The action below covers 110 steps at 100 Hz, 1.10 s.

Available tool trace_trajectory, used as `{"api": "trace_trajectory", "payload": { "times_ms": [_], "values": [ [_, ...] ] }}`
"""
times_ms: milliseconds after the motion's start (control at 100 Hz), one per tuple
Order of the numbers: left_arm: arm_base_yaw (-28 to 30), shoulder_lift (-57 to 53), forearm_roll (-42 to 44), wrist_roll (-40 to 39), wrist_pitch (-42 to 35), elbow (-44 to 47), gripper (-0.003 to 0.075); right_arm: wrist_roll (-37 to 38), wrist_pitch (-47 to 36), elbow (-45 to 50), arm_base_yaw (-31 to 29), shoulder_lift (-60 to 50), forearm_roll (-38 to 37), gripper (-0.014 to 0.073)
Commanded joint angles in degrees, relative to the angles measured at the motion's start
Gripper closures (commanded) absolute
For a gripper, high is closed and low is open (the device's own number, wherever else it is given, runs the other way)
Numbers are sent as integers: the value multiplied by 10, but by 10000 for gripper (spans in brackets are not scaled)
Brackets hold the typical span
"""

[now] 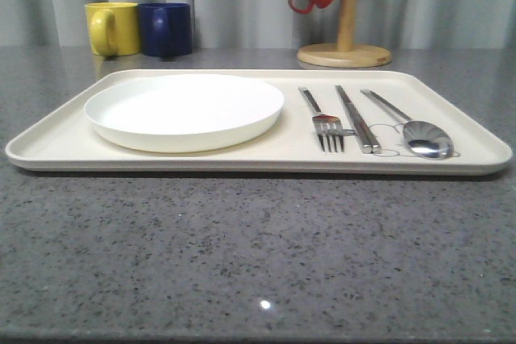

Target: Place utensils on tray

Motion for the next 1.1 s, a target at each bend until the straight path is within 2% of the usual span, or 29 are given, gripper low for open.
{"api": "trace_trajectory", "payload": {
  "times_ms": [0, 270, 440, 710, 930, 1090],
  "values": [
    [-5, 3, -2, -5, -43, -16, 738, -5, -51, -9, -5, -10, 0, 671],
    [-5, 3, 0, -5, -43, -16, 738, -5, -51, -9, -5, -10, 0, 671],
    [-3, 3, 16, -10, -80, -13, 738, -5, -51, -9, -5, -10, 0, 671],
    [13, -33, 212, -197, -125, 52, 738, -5, -51, -9, -5, -10, 0, 671],
    [63, -111, 236, -222, -125, 126, 738, -5, -52, -9, -5, -10, 0, 671],
    [75, -174, 276, -276, -125, 178, 738, -5, -52, -9, -5, -10, 0, 671]
  ]
}}
